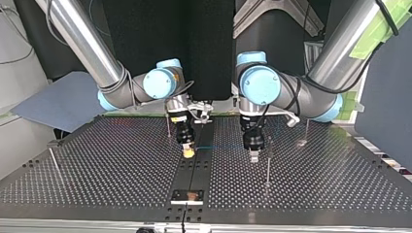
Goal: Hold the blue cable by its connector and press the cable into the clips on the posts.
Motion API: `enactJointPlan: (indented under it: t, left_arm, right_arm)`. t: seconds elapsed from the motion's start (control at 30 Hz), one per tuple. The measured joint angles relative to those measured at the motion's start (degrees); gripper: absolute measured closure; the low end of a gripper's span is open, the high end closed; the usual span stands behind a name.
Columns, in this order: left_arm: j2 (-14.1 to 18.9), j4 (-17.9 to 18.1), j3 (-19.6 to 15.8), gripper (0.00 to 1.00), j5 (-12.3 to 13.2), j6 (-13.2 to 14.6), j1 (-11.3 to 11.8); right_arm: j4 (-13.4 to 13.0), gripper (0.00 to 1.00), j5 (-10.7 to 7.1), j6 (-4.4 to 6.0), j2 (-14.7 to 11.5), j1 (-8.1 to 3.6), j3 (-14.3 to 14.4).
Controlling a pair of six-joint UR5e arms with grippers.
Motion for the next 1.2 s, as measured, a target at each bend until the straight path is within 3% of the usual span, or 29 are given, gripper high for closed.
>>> enactJointPlan:
  t: [0.07,0.67,0.93,1.2]
  left_arm:
    - [-0.01,0.38,0.0,0.99,0.02,-0.14,-0.13]
    - [-0.05,0.74,-0.05,0.99,-2.04,-0.69,-0.76]
    - [-1.02,0.72,-0.06,0.99,-2.61,-3.97,-2.26]
    - [-4.74,0.04,-0.75,0.99,-2.73,-6.8,-4.87]
  right_arm:
    - [0.0,1.0,0.02,0.0,0.01,0.03,0.0]
    - [0.13,1.0,0.05,0.17,0.19,-0.13,0.02]
    - [1.19,1.0,0.4,0.5,0.2,-0.82,1.23]
    - [2.4,1.0,1.62,0.5,0.2,-1.37,3.61]
